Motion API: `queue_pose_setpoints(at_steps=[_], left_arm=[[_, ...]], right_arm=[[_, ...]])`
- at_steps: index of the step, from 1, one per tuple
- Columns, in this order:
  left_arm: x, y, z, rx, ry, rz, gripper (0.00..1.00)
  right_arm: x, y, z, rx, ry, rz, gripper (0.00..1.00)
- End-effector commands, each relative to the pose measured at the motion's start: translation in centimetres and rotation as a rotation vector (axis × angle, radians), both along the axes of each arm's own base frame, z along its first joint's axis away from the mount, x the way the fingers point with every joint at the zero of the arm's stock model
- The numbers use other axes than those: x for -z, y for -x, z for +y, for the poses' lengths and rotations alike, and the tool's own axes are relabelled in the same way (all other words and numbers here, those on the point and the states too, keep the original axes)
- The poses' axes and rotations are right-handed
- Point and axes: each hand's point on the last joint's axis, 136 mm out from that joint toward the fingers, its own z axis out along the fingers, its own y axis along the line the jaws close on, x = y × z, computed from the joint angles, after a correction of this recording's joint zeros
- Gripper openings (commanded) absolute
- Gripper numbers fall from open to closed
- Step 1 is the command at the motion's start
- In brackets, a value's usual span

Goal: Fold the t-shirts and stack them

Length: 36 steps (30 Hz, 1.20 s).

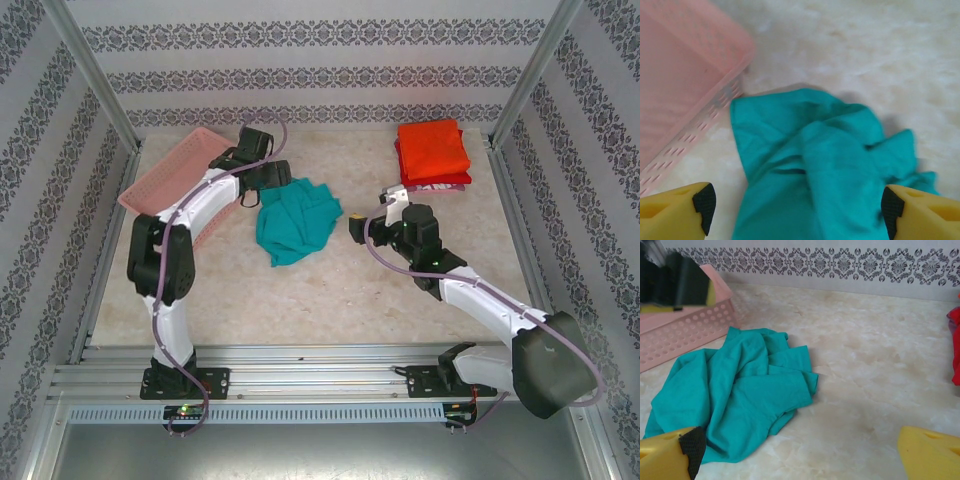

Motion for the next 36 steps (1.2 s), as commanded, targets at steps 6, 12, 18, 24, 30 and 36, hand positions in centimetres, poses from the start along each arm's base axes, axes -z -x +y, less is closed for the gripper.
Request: queue_pose_setpoints(at_steps=[6, 12, 18, 24, 30, 36], left_arm=[[3.2, -4.3, 4.4, -0.175, 0.044, 0.016, 0.86], [4.2, -6.3, 9.5, -0.349, 0.010, 0.013, 0.86], [3.6, -7.4, 14.0, -0.492, -0.030, 0.007, 0.86], [2.6, -8.4, 16.7, -0.540, -0.033, 0.008, 0.86], [-1.0, -9.1, 14.9, -0.434, -0.019, -0.077, 0.90], [-5.7, -5.1, 10.4, -0.333, -0.005, -0.257, 0.94]], right_arm=[[-0.1, 0.9, -1.1, 0.033, -0.037, -0.009, 0.98], [0.1, 1.1, -1.4, 0.037, -0.042, -0.002, 0.98], [0.4, 1.2, -1.6, 0.040, -0.039, 0.004, 0.98], [0.7, 1.4, -1.8, 0.046, -0.042, 0.013, 0.98], [1.3, 1.3, -1.2, 0.034, -0.073, 0.057, 0.98], [3.2, -0.2, 2.2, -0.025, -0.175, 0.251, 0.98]])
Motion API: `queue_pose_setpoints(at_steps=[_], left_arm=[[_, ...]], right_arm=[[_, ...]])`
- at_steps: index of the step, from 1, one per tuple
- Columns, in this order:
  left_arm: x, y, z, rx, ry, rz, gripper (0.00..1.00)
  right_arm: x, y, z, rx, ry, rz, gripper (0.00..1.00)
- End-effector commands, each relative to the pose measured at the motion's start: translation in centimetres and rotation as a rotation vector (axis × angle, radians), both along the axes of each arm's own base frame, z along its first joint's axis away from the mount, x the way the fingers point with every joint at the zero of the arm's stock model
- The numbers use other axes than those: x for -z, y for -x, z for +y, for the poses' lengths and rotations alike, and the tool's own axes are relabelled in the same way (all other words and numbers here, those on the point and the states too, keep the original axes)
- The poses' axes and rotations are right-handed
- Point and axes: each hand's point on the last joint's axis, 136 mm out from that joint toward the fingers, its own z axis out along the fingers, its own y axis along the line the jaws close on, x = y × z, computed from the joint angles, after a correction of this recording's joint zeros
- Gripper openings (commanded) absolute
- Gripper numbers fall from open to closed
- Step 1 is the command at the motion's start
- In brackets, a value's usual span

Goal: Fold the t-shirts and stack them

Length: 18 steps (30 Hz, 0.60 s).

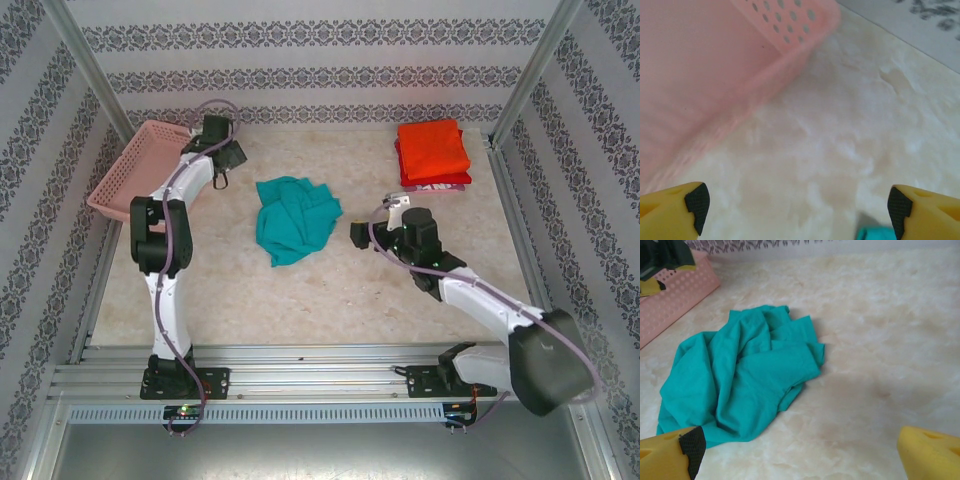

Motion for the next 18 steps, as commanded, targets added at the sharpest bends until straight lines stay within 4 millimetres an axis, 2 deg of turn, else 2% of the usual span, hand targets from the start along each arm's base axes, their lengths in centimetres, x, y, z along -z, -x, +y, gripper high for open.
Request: queue_pose_setpoints(at_steps=[1, 3, 8, 9, 12, 14, 16, 18], left_arm=[[-7.4, 1.8, -3.6, 0.088, -0.010, -0.230, 0.95], [-7.8, 4.4, -5.4, 0.125, 0.003, -0.258, 0.96], [-6.1, 11.7, -9.7, 0.226, 0.011, -0.228, 0.98], [-5.7, 12.9, -10.2, 0.234, 0.012, -0.216, 0.98], [-4.5, 16.6, -10.8, 0.234, 0.039, -0.186, 0.99], [-3.8, 18.6, -11.0, 0.226, 0.068, -0.179, 0.99], [-3.1, 20.0, -11.1, 0.225, 0.084, -0.170, 0.99], [-2.4, 21.1, -11.0, 0.221, 0.090, -0.154, 0.99]], right_arm=[[0.7, -1.0, 2.4, -0.033, -0.082, 0.107, 0.98], [1.9, -2.2, 2.7, 0.017, -0.081, 0.168, 0.98], [5.2, -5.8, 4.3, 0.051, -0.070, 0.299, 0.97], [5.1, -6.5, 4.8, 0.044, -0.077, 0.307, 0.95], [6.9, -8.2, 6.6, 0.012, -0.088, 0.374, 0.83], [8.2, -9.3, 7.7, -0.003, -0.102, 0.411, 0.79], [9.3, -10.2, 8.3, 0.001, -0.106, 0.429, 0.72], [10.1, -11.0, 8.6, 0.003, -0.101, 0.445, 0.69]])
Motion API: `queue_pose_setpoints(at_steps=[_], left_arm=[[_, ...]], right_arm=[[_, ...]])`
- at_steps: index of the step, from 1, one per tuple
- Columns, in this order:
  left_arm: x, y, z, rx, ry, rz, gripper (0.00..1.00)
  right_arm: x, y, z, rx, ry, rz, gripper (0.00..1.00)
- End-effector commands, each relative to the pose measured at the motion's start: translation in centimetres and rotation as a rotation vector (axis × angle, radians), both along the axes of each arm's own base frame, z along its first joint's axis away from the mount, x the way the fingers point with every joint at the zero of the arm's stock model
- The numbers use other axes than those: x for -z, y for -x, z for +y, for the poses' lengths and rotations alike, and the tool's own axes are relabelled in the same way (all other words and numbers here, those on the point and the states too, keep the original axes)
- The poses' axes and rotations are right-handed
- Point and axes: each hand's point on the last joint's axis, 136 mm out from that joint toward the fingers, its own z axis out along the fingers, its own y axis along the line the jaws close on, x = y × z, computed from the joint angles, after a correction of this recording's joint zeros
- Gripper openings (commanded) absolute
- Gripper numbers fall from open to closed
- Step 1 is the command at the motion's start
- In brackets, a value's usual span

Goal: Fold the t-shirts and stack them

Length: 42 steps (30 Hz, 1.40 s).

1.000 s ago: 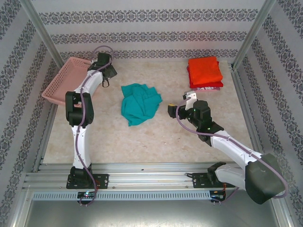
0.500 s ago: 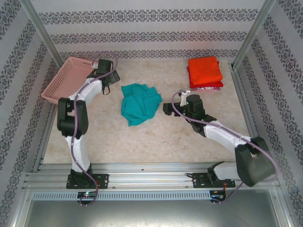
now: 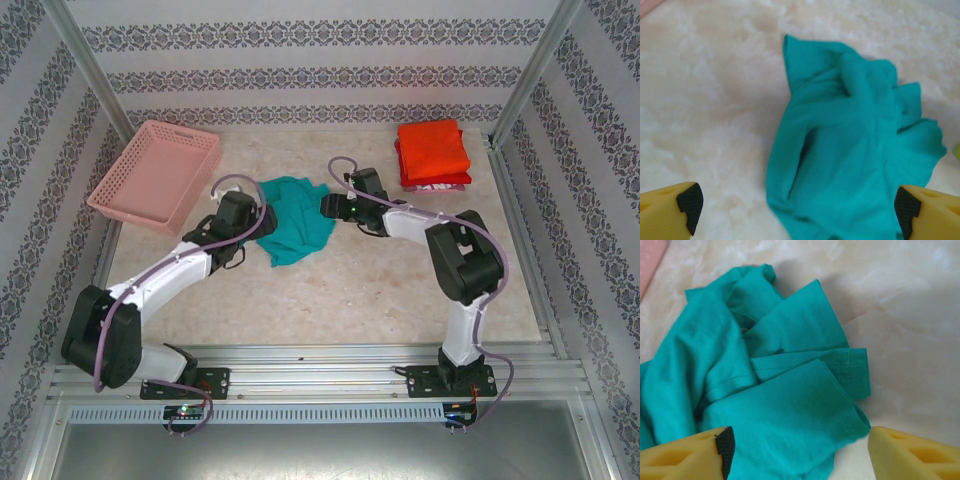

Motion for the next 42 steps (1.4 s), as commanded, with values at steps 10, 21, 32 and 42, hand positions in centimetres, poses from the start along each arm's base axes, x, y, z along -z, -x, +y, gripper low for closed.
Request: queue_pose_setpoints(at_steps=[10, 21, 32, 42], left_arm=[[0.2, 2.1, 0.9, -0.056, 0.010, -0.008, 0.99], [-1.3, 0.9, -0.5, -0.015, 0.047, -0.084, 0.99], [-5.6, 4.5, 7.3, -0.290, 0.115, -0.182, 1.00], [-6.8, 8.0, 10.9, -0.345, 0.115, -0.146, 1.00]], right_arm=[[-0.2, -0.6, 2.3, -0.068, -0.035, 0.039, 0.00], [-10.9, 2.9, 2.8, -0.163, -0.052, -0.208, 0.00], [-18.3, 9.6, 12.0, -0.507, -0.102, -0.413, 0.00], [-16.8, 16.8, 22.6, -0.885, -0.223, -0.324, 0.00]])
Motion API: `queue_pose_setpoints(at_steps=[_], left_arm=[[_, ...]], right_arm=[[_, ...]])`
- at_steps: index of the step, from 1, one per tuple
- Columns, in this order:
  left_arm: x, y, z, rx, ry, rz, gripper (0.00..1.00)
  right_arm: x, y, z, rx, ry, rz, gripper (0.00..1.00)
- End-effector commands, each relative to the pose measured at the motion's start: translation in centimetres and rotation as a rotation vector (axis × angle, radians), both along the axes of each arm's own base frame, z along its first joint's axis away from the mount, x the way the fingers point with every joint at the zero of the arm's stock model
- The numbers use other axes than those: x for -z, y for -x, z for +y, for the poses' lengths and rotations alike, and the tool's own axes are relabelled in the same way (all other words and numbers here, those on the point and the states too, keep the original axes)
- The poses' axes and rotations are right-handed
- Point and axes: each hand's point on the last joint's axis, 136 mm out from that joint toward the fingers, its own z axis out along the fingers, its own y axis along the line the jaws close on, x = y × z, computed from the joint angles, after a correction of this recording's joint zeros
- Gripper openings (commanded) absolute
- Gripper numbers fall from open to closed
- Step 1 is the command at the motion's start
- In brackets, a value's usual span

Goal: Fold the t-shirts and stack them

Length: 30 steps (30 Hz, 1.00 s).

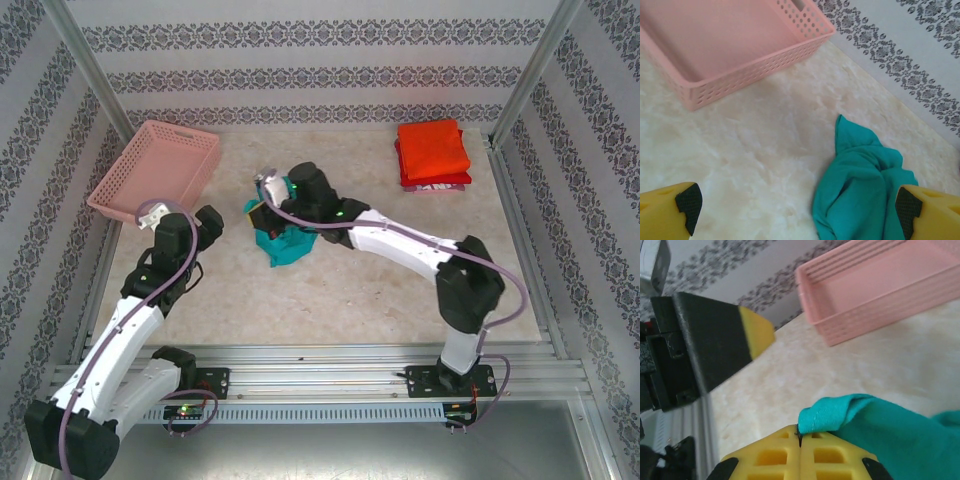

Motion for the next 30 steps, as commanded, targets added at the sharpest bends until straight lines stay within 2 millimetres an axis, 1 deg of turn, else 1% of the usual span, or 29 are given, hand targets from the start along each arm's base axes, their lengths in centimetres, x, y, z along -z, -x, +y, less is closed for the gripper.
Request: queue_pose_setpoints(at_steps=[1, 2, 3, 4, 5, 6, 8, 12, 14, 16, 19, 20, 22, 24, 27, 28, 30], left_arm=[[0.7, 1.4, 0.3, 0.008, -0.003, 0.065, 1.00], [0.9, 1.5, 0.2, 0.017, -0.003, 0.071, 1.00], [1.0, 1.6, 0.0, 0.030, -0.002, 0.073, 1.00], [1.1, 1.6, -0.3, 0.050, 0.002, 0.074, 1.00], [1.2, 1.5, -0.7, 0.069, 0.008, 0.074, 1.00], [1.3, 1.5, -1.0, 0.084, 0.017, 0.077, 1.00], [1.6, 1.2, -2.0, 0.128, 0.038, 0.080, 1.00], [2.9, 1.0, -4.1, 0.199, 0.012, 0.138, 1.00], [4.4, 1.2, -5.2, 0.198, 0.045, 0.194, 1.00], [6.5, 1.4, -6.3, 0.177, 0.137, 0.239, 1.00], [8.9, 1.4, -8.9, 0.148, 0.316, 0.249, 0.99], [9.3, 1.2, -9.8, 0.136, 0.390, 0.232, 0.97], [9.7, 0.7, -10.8, 0.101, 0.499, 0.193, 0.93], [9.7, 0.2, -10.7, 0.044, 0.573, 0.150, 0.88], [9.7, -0.8, -9.7, -0.037, 0.610, 0.081, 0.80], [9.7, -1.1, -9.7, -0.051, 0.622, 0.072, 0.78], [9.8, -1.8, -10.1, -0.051, 0.653, 0.069, 0.76]], right_arm=[[0.7, 2.8, 2.7, -0.166, -0.006, 0.033, 0.11], [0.4, 3.3, 2.9, -0.190, -0.019, 0.028, 0.37], [0.0, 3.6, 2.8, -0.196, -0.036, 0.022, 0.59], [-0.5, 3.7, 2.4, -0.190, -0.049, 0.006, 0.76], [-0.8, 3.8, 1.7, -0.176, -0.056, -0.019, 0.86], [-1.1, 3.7, 0.9, -0.159, -0.057, -0.041, 0.89], [-1.2, 3.0, -1.2, -0.095, -0.047, -0.070, 0.94], [0.0, 0.5, -6.1, 0.079, -0.040, -0.031, 0.94], [1.7, -1.0, -8.9, 0.192, -0.015, 0.020, 0.94], [3.5, -2.1, -11.1, 0.277, 0.010, 0.074, 0.94], [5.3, -2.8, -13.5, 0.365, 0.008, 0.134, 0.93], [5.8, -3.0, -14.1, 0.388, 0.011, 0.144, 0.93], [6.4, -3.1, -14.6, 0.408, 0.023, 0.154, 0.94], [6.9, -3.1, -14.7, 0.416, 0.031, 0.159, 0.93], [7.3, -3.3, -14.7, 0.421, 0.037, 0.167, 0.93], [7.4, -3.4, -14.7, 0.425, 0.039, 0.171, 0.94], [7.6, -3.8, -14.9, 0.442, 0.042, 0.180, 0.93]])
